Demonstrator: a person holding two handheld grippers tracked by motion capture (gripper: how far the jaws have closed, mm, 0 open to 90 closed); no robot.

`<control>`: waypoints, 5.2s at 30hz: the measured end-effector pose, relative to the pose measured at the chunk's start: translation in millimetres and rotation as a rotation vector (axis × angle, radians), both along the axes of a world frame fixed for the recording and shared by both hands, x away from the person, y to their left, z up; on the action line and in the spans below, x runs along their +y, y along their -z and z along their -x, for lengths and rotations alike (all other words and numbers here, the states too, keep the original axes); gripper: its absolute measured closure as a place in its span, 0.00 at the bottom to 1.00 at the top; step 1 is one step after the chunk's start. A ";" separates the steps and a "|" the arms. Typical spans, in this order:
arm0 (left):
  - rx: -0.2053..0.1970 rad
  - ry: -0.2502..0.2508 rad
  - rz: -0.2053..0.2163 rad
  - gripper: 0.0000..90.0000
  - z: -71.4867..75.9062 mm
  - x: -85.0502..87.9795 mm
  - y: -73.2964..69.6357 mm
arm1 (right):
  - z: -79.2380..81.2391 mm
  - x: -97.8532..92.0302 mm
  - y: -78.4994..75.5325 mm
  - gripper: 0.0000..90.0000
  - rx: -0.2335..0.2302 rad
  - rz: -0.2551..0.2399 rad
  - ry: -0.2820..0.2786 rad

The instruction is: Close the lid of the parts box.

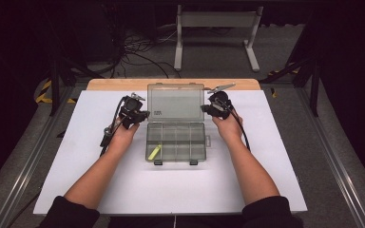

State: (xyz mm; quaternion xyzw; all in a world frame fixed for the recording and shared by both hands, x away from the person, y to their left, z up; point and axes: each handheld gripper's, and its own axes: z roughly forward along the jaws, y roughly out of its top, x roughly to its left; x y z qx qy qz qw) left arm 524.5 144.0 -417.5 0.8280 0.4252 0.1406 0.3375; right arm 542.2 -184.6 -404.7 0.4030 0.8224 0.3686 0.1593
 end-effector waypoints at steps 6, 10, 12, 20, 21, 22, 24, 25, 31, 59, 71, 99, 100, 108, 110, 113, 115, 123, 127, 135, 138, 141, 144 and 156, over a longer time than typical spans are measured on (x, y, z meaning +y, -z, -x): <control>0.003 -0.002 0.001 1.00 -0.7 0.8 0.6 | 0.0 0.2 0.0 1.00 -0.002 -0.003 -0.002; 0.003 0.000 0.006 1.00 -0.7 1.3 0.3 | 0.6 0.0 -1.2 1.00 -0.011 -0.001 -0.012; 0.002 0.000 0.006 1.00 -0.6 1.2 0.2 | 0.8 -0.1 -1.3 1.00 -0.011 0.001 -0.012; 0.014 -0.005 0.010 1.00 -1.7 1.3 2.7 | 1.8 -0.5 -1.2 1.00 -0.010 -0.001 -0.013; 0.012 -0.003 -0.002 1.00 -2.5 1.8 3.0 | 1.9 -0.8 -1.2 1.00 -0.009 -0.001 -0.012; 0.011 -0.006 -0.004 1.00 -3.0 2.0 3.8 | 2.0 -1.0 -1.3 1.00 -0.010 -0.001 -0.010; 0.025 -0.001 0.018 1.00 -3.0 2.6 3.4 | 2.3 -2.4 -2.2 1.00 -0.013 -0.010 -0.016; 0.014 -0.002 0.011 1.00 -3.1 2.5 2.7 | 2.7 -2.3 -2.7 1.00 -0.011 -0.013 -0.016; 0.009 0.007 0.025 1.00 -1.0 4.5 -1.0 | 5.3 -2.2 -5.8 1.00 -0.021 -0.013 -0.027; -0.081 0.071 0.102 0.98 29.2 16.3 -29.3 | 49.4 -8.9 -37.8 1.00 -0.109 -0.074 -0.126; -0.101 0.105 0.141 0.98 46.5 19.7 -38.6 | 65.1 -10.2 -44.6 1.00 -0.123 -0.085 -0.158; -0.158 0.199 0.181 0.97 92.9 24.2 -55.2 | 108.7 -14.6 -52.3 1.00 -0.121 -0.144 -0.206; -0.155 0.205 0.178 0.97 94.2 24.3 -55.6 | 109.6 -14.4 -52.2 1.00 -0.117 -0.139 -0.209; -0.097 0.250 0.151 0.97 99.9 30.8 -57.9 | 118.8 -11.8 -51.5 0.99 -0.081 -0.092 -0.230; -0.075 0.259 0.147 0.97 102.8 31.2 -57.9 | 120.7 -11.7 -52.8 0.99 -0.077 -0.086 -0.235; -0.074 0.280 0.121 0.97 105.2 30.7 -57.9 | 123.5 -10.6 -54.7 0.99 -0.065 -0.079 -0.240; -0.065 0.289 0.114 0.97 107.1 29.2 -58.0 | 124.5 -9.8 -55.4 0.99 -0.055 -0.066 -0.251; -0.028 0.340 0.050 0.97 108.1 21.9 -56.6 | 127.3 -4.4 -55.1 0.99 -0.018 -0.016 -0.271; -0.004 0.356 0.032 0.97 107.1 19.2 -53.8 | 125.4 -2.4 -51.5 0.99 0.020 0.007 -0.281; 0.051 0.357 0.011 0.97 104.2 14.6 -47.6 | 122.7 1.7 -44.8 0.99 0.082 0.042 -0.293; 0.062 0.356 -0.013 0.97 103.9 11.7 -44.8 | 122.3 4.5 -41.8 0.99 0.099 0.055 -0.301; 0.078 0.348 -0.016 0.97 103.2 9.9 -42.2 | 121.3 6.4 -38.7 0.99 0.113 0.071 -0.302; 0.088 0.345 -0.028 0.97 102.7 7.9 -39.4 | 120.4 7.7 -35.9 0.99 0.128 0.080 -0.300; 0.120 0.349 -0.058 0.94 103.3 -0.9 -29.8 | 117.0 16.6 -21.7 0.99 0.184 0.146 -0.322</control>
